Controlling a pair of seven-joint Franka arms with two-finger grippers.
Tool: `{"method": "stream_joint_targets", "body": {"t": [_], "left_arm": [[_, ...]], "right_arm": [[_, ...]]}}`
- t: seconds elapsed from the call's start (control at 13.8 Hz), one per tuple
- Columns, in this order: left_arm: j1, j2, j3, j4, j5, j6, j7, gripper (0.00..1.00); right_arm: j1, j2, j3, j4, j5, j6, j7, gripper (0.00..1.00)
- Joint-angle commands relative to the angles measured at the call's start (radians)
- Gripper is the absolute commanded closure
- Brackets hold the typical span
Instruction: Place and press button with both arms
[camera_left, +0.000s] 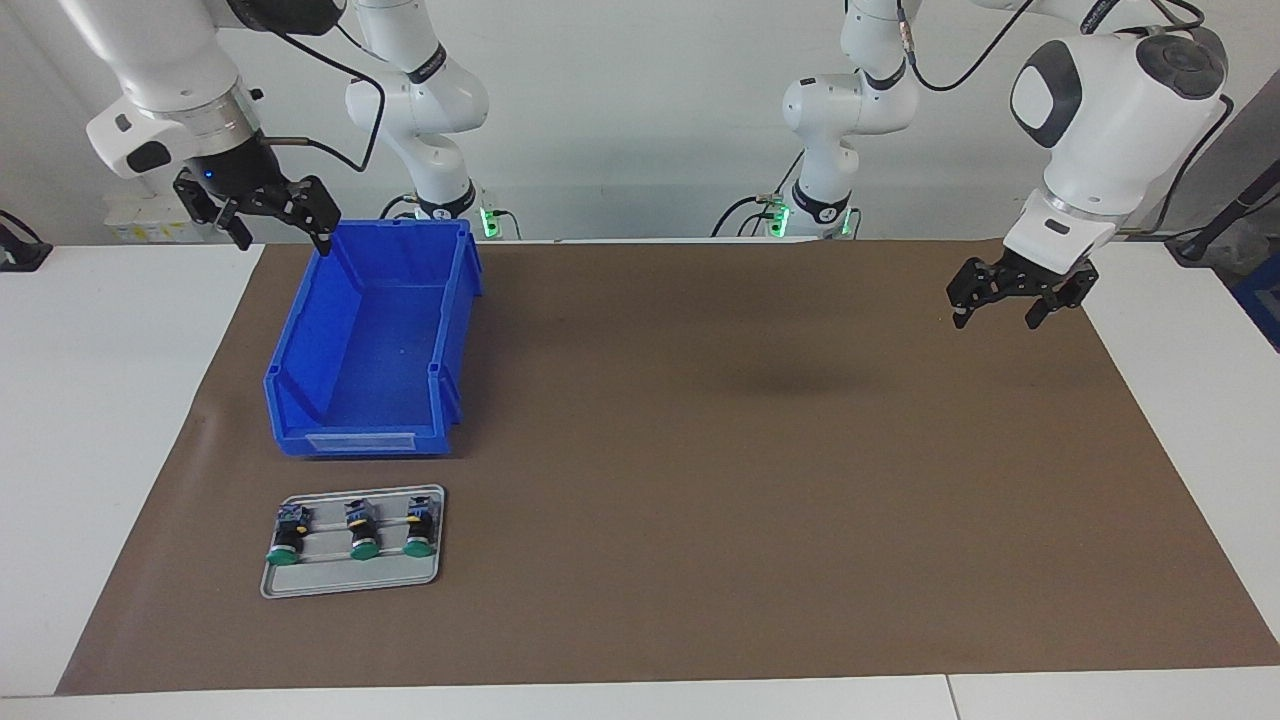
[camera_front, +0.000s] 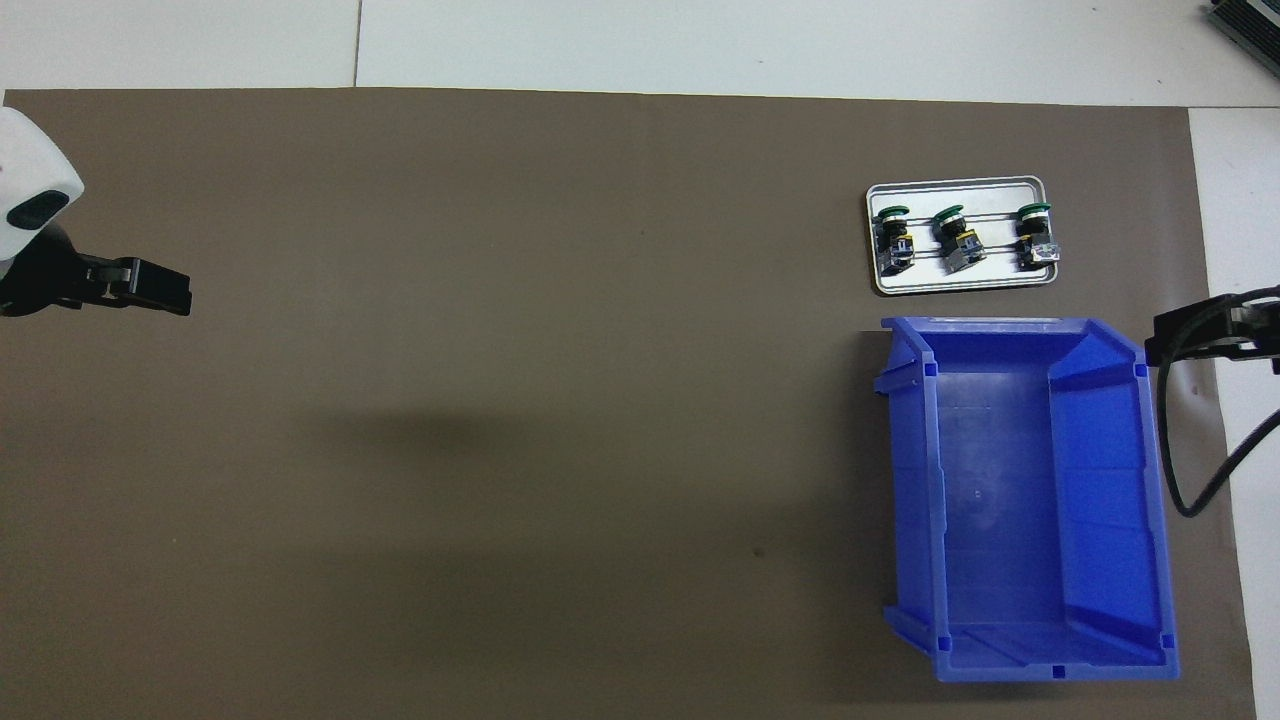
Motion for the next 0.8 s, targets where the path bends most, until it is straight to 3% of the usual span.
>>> {"method": "stream_joint_targets", "body": {"t": [0.0,0.43,0.72], "left_arm": [[-0.003,-0.028,0.004,-0.036,0.019,0.017,-0.001,0.00],[-0.003,-0.028,0.002,-0.036,0.019,0.017,-0.001,0.00],[-0.003,-0.028,0.004,-0.036,0.020,0.017,-0.001,0.00]], "right_arm": [[-0.012,-0.011,0.019,-0.012,-0.005,-0.007,0.011,0.00],[-0.013,-0.012,0.019,-0.023,-0.005,0.044,0.009,0.00],[-0.016,0.046,0.019,-0.072,-0.005,0.284,-0.061,0.00]]}}
